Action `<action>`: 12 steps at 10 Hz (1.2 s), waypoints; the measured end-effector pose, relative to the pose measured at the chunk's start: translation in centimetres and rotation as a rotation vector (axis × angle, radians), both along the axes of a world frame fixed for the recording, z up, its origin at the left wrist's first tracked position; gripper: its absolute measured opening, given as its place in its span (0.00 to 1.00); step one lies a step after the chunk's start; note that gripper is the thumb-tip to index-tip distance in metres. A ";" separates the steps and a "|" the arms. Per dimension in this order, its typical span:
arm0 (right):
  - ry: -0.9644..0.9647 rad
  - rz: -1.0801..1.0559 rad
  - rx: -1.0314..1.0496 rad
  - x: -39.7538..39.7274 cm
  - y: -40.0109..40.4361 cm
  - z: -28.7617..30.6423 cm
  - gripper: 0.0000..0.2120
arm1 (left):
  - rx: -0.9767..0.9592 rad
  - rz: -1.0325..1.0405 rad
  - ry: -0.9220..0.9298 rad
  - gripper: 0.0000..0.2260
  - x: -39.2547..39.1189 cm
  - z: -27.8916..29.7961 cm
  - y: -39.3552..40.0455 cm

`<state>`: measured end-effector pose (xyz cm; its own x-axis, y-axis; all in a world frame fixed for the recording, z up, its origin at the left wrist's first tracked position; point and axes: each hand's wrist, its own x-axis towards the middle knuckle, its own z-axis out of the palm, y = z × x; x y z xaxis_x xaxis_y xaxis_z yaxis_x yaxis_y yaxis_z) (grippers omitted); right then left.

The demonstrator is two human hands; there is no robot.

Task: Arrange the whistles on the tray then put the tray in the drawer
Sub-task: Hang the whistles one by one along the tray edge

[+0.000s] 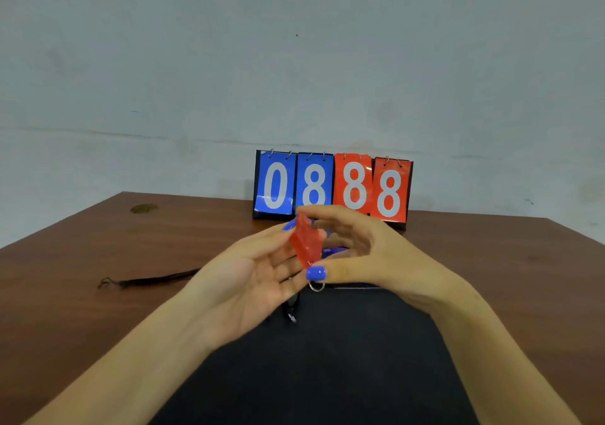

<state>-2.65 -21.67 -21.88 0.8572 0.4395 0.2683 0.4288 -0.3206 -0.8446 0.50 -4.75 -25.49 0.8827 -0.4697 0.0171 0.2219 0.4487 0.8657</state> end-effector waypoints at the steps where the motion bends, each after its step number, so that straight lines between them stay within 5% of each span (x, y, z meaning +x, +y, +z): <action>1: -0.032 -0.022 0.007 0.6 0.1 -0.7 0.27 | -0.013 0.008 0.063 0.17 -0.7 0.9 0.0; 4: -0.105 -0.140 -0.028 0.5 0.1 -0.6 0.22 | 0.084 0.008 0.019 0.14 -0.6 1.5 1.2; 5: -0.100 -0.202 -0.025 0.8 -1.0 0.4 0.22 | 0.341 0.222 -0.174 0.09 0.1 1.3 1.7; 6: -0.077 -0.282 -0.089 1.9 -2.5 0.4 0.21 | 1.115 0.531 -0.785 0.10 1.8 0.0 3.3; 9: 0.089 -0.356 -0.394 3.8 -4.1 -5.3 0.21 | 1.476 0.345 -0.795 0.16 4.0 -2.7 3.4; 12: 0.124 -0.314 -0.396 3.3 -1.9 -5.7 0.25 | 1.411 0.346 -0.717 0.17 4.3 -3.1 3.5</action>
